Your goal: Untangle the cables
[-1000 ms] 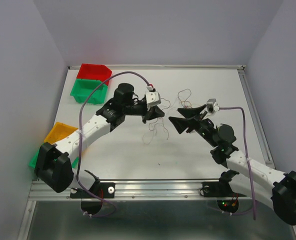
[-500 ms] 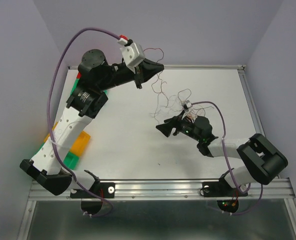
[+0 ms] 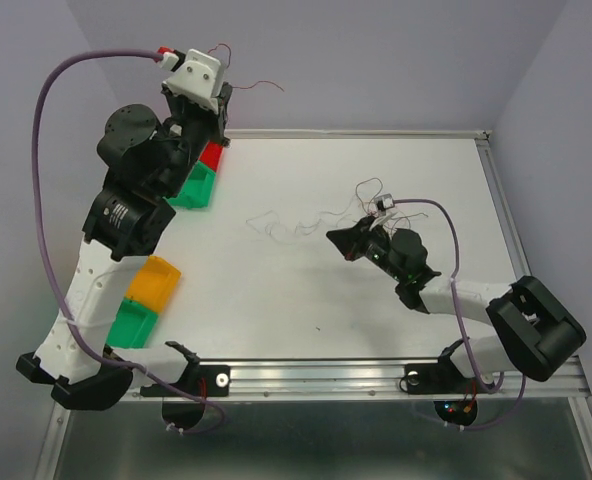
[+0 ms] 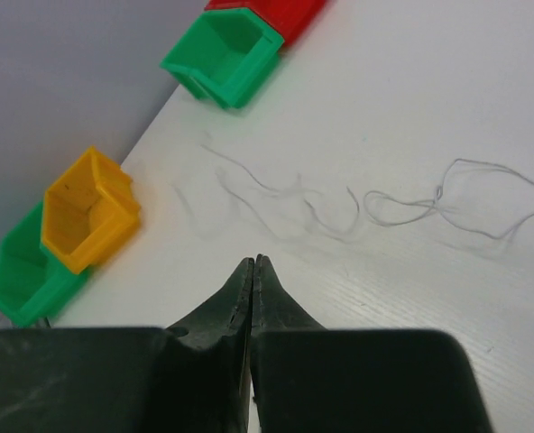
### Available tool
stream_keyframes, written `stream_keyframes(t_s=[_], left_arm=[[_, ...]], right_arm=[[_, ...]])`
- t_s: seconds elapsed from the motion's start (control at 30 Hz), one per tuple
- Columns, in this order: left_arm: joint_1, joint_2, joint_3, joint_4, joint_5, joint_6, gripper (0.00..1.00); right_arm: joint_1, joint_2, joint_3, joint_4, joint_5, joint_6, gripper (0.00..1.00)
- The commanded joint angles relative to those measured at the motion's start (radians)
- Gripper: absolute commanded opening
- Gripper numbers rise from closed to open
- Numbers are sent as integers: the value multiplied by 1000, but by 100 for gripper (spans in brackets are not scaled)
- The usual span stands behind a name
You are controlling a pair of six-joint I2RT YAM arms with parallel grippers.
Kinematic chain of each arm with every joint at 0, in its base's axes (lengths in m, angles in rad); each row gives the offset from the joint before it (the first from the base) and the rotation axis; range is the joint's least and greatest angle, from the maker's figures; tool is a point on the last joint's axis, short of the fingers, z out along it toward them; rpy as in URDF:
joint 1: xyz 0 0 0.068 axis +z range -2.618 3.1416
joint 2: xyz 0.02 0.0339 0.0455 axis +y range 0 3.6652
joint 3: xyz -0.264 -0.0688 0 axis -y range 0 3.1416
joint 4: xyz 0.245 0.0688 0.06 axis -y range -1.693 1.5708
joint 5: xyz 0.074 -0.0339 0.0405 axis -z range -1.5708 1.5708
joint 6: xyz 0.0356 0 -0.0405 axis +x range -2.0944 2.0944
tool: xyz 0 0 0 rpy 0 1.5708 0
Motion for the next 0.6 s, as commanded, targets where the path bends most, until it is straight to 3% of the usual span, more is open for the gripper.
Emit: stream_keyframes(t_s=[0.0,0.1,0.13,0.23,0.33,0.57], left_arm=[[16,-77,-43,-36,-16,73,0],[16,-75,-51,-101,20,32,0],[14,-76,-57,-133,43,30,0],[15,-113,-130,-141,21,22,0],[16,-180,-242,-122,-56,30,0],[17,-285,-465,-180,-171,36,0]], right_arm=[[8,-32,36,-5,0,-32,1],[8,-41,40,7,-77,-63,18],[8,-53,36,8,-96,-71,36],[8,-75,25,7,-77,-89,65],[8,-91,19,8,-82,-89,70],[8,-90,22,7,-90,-79,71]])
